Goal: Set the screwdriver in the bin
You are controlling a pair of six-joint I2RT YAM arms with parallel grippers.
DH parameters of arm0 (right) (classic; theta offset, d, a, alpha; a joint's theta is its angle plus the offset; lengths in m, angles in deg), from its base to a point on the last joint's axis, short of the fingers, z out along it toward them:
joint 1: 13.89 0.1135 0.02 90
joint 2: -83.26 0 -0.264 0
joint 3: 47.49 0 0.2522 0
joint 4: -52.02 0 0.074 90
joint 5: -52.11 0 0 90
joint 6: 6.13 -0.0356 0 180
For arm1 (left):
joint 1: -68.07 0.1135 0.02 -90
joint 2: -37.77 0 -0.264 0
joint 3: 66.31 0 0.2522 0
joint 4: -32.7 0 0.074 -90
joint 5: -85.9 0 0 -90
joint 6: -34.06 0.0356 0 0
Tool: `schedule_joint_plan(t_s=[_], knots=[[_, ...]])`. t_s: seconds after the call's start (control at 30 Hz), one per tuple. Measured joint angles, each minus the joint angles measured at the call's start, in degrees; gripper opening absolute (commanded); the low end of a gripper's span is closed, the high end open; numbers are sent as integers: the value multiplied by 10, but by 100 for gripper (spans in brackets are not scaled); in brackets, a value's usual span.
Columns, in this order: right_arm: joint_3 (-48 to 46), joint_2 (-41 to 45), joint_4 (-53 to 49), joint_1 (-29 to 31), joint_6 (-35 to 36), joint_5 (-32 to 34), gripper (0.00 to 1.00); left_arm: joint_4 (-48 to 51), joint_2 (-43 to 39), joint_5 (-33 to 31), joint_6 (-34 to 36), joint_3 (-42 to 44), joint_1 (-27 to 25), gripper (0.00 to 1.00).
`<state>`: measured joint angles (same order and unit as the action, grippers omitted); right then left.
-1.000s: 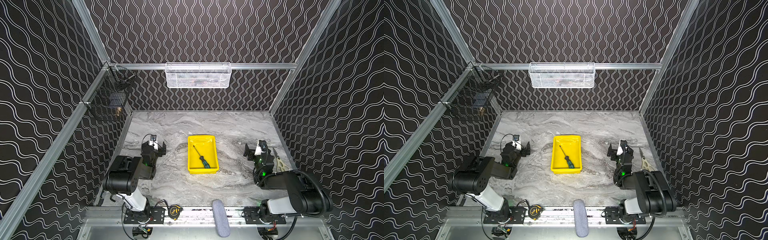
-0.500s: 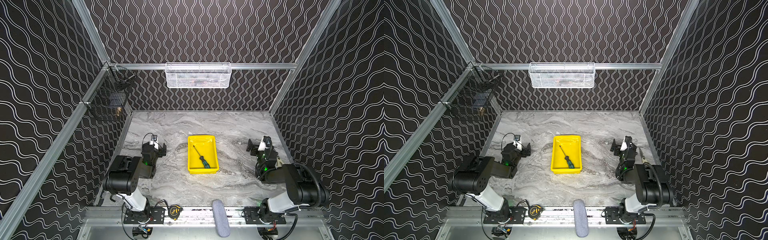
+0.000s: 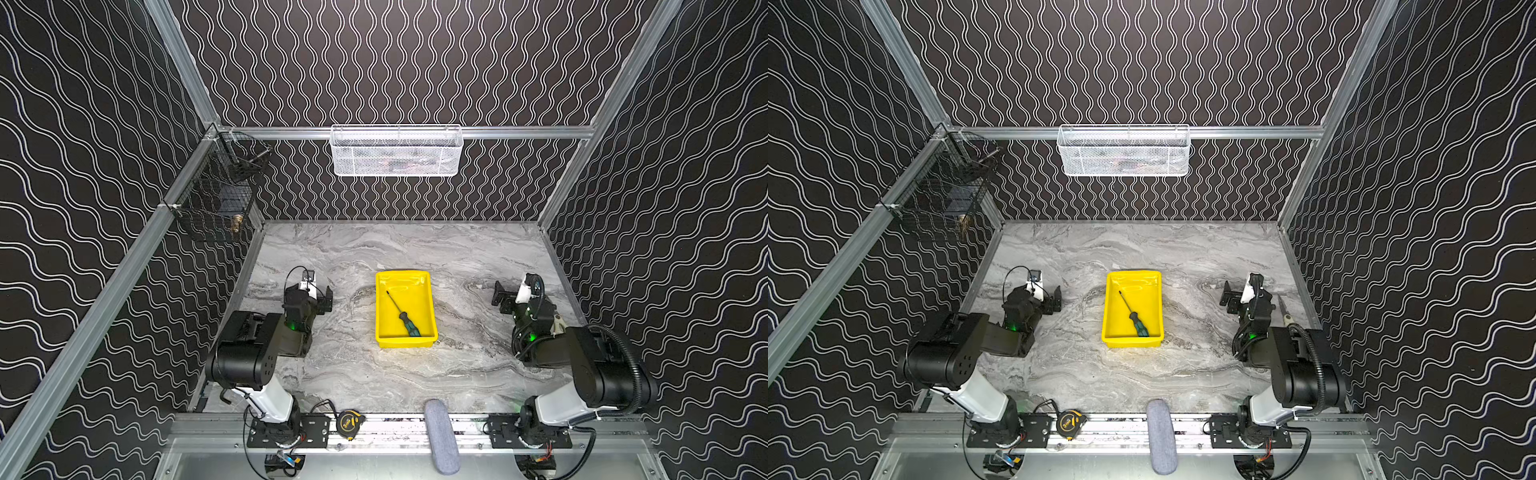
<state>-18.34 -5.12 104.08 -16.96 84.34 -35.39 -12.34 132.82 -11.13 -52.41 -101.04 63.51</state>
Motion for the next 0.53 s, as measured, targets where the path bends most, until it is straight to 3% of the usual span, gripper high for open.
schedule_joint_plan(t_s=[0.53], knots=[[0, 0, 0, 0, 0, -2, 100, 11, 4, 7, 0, -11, 8, 99]])
